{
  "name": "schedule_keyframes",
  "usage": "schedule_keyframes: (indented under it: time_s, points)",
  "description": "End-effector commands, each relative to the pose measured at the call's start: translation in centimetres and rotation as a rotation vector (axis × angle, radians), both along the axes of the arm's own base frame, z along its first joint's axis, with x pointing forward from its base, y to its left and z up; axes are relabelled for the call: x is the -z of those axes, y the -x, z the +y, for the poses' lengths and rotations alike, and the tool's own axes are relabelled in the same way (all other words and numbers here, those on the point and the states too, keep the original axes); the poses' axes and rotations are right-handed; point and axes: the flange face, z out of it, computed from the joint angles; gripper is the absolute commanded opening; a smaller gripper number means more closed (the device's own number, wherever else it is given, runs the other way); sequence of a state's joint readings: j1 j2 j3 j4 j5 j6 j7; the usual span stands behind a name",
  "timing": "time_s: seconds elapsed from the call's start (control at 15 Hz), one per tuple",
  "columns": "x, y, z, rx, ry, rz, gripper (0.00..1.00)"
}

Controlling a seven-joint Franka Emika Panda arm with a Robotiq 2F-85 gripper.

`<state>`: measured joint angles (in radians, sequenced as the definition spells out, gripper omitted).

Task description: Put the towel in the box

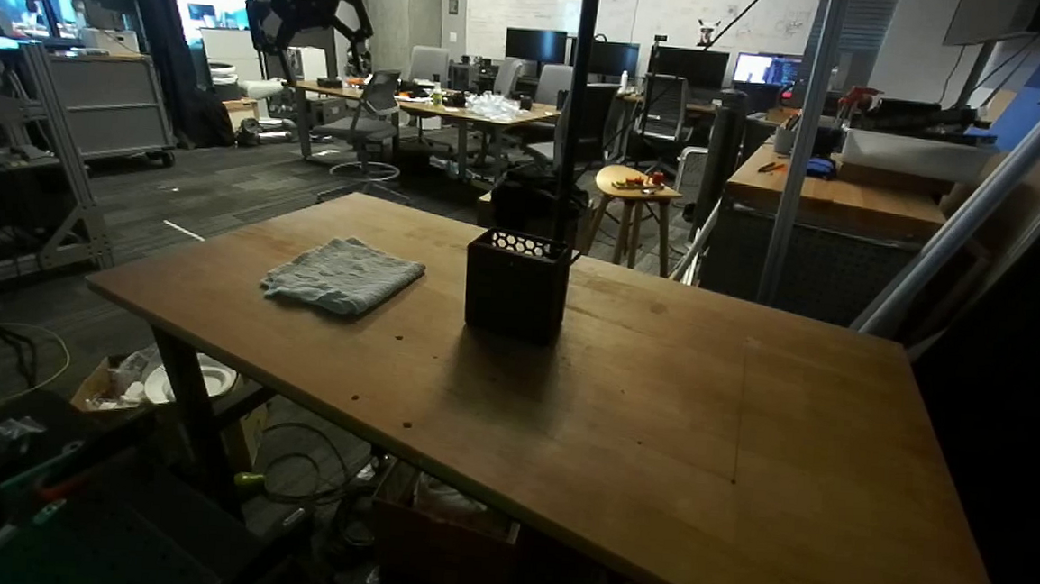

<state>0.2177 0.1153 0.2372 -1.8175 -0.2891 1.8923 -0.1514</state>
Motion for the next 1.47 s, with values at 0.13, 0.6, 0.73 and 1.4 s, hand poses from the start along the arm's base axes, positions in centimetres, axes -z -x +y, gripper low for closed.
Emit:
schedule_keyframes:
  time_s: [0.13, 0.6, 0.73, 1.4]
  points:
    - [1.8, -3.4, 1.7, -0.107, -0.025, -0.028, 1.00]
    - [8.5, -7.1, 1.8, -0.131, -0.014, -0.017, 1.00]
    - [10.5, -7.9, 2.0, -0.141, -0.006, -0.019, 1.00]
    - [19.8, -9.3, 2.5, -0.127, -0.014, 0.009, 1.00]
